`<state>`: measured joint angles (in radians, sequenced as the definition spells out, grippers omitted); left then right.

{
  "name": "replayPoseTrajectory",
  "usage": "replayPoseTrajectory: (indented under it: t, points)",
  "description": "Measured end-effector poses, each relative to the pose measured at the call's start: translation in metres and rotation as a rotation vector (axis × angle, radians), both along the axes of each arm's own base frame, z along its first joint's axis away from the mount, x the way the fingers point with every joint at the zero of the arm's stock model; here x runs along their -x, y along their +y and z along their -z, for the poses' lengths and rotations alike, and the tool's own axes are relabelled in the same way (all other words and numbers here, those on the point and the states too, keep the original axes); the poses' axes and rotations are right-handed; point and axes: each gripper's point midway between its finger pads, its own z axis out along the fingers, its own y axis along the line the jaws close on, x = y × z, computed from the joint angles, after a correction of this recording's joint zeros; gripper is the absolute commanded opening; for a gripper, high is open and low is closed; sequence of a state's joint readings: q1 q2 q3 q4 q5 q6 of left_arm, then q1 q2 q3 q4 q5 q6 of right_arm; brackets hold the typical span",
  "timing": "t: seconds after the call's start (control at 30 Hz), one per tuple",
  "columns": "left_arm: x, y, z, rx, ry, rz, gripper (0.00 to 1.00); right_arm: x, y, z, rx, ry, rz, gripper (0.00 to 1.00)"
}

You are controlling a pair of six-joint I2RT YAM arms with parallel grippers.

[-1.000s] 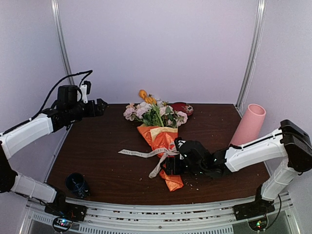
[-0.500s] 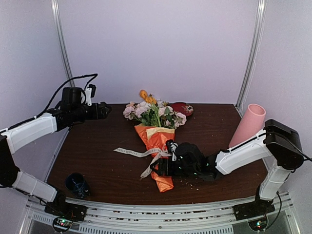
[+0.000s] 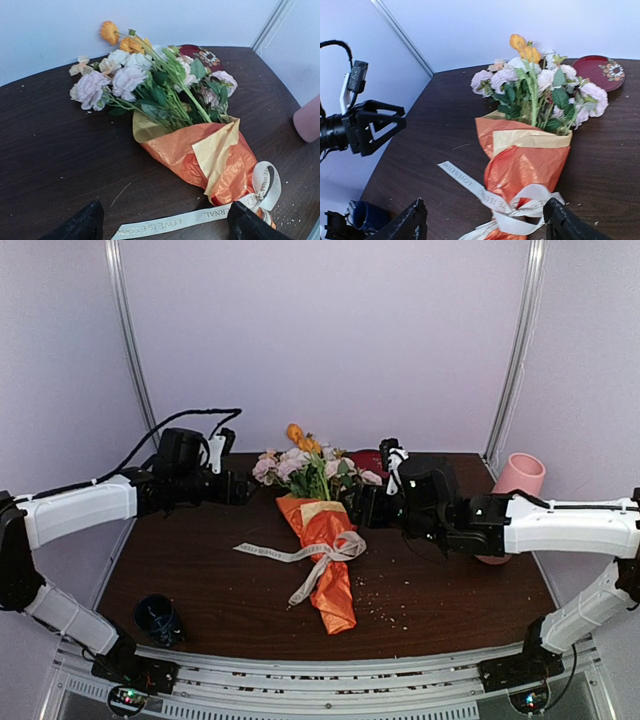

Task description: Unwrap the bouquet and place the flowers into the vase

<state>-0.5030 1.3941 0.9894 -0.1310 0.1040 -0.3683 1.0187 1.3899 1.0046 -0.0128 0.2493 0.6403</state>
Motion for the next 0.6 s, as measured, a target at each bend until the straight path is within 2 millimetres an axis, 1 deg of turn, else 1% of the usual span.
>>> replayPoseTrajectory:
  t: [0.1,0.17,0.23,0.27,0.3,0.33,0.4,0.47,0.53,0.6]
  points:
    - [0.014,-0.026,0.011,-0.035,0.011,0.061,0.86,-0.011,-0.014,0.002,0.07,-0.012,0.037,0.78]
    - [0.026,-0.05,0.021,-0.043,0.037,0.114,0.83,-0.011,-0.019,0.009,0.114,-0.009,0.044,0.78]
    - [0.041,-0.073,0.037,-0.03,0.08,0.172,0.82,-0.01,-0.021,0.014,0.134,-0.006,0.044,0.77]
    - [0.048,-0.08,0.046,-0.023,0.101,0.191,0.82,-0.01,-0.022,0.018,0.14,-0.003,0.043,0.77]
    - [0.053,-0.084,0.055,-0.019,0.12,0.2,0.81,-0.009,-0.023,0.022,0.146,0.001,0.042,0.77]
    - [0.059,-0.086,0.067,-0.017,0.149,0.205,0.81,-0.008,-0.025,0.03,0.158,0.009,0.041,0.77]
    - [0.068,-0.086,0.093,-0.024,0.213,0.202,0.81,-0.004,-0.028,0.043,0.181,0.026,0.036,0.76]
    - [0.073,-0.083,0.114,-0.032,0.267,0.183,0.81,-0.001,-0.032,0.057,0.204,0.042,0.032,0.76]
    - [0.075,-0.081,0.122,-0.021,0.294,0.161,0.81,0.002,-0.035,0.069,0.221,0.057,0.026,0.75]
    - [0.076,-0.08,0.124,0.013,0.314,0.133,0.81,0.007,-0.035,0.08,0.225,0.073,0.005,0.75]
